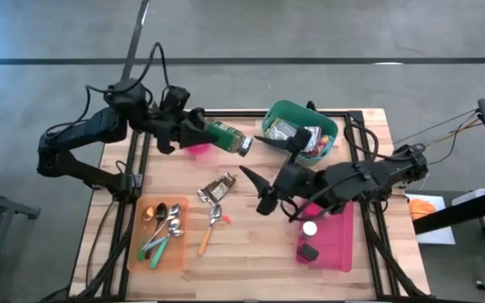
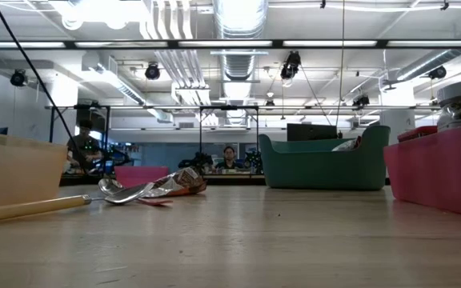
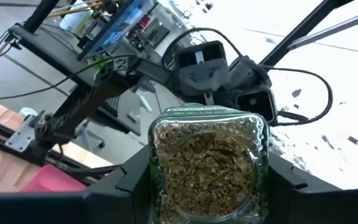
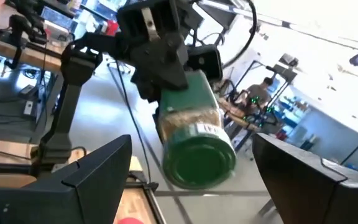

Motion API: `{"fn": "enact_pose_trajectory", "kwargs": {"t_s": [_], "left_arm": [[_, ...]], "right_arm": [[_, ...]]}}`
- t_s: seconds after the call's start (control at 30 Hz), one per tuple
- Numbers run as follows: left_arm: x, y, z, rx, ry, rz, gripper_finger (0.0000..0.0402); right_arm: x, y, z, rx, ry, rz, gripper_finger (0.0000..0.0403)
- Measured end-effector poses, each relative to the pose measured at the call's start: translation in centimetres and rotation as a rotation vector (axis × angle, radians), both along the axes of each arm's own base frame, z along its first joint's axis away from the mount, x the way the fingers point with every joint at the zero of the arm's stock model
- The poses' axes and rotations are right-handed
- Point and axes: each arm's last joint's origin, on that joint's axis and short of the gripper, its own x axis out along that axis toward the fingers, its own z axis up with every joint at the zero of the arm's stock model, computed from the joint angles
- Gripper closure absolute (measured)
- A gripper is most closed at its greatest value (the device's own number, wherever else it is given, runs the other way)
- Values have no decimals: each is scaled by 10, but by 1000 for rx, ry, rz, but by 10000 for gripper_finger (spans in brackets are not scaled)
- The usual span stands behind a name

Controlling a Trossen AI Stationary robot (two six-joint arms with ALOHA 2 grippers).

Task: Pick & Place Food Item
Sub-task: Put the green seasoning bottle into the pink bin

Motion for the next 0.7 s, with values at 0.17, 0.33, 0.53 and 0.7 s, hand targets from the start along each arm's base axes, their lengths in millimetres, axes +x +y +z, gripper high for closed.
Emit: {"fn": "enact_pose_trajectory", "kwargs": {"t_s": [0.17,0.33,0.53,0.7], "left_arm": [[7,1,0,-11,-22,-15,215],[18,1,-4,-50,-15,-65,215],[23,2,-7,-50,-10,-71,215],[23,1,-6,-46,-17,-91,215]], "right_arm": [[6,2,-3,-55,19,-5,72],[15,2,-7,-96,37,-24,72],[23,5,-10,-143,33,-73,85],[24,6,-11,-144,36,-84,148]]}}
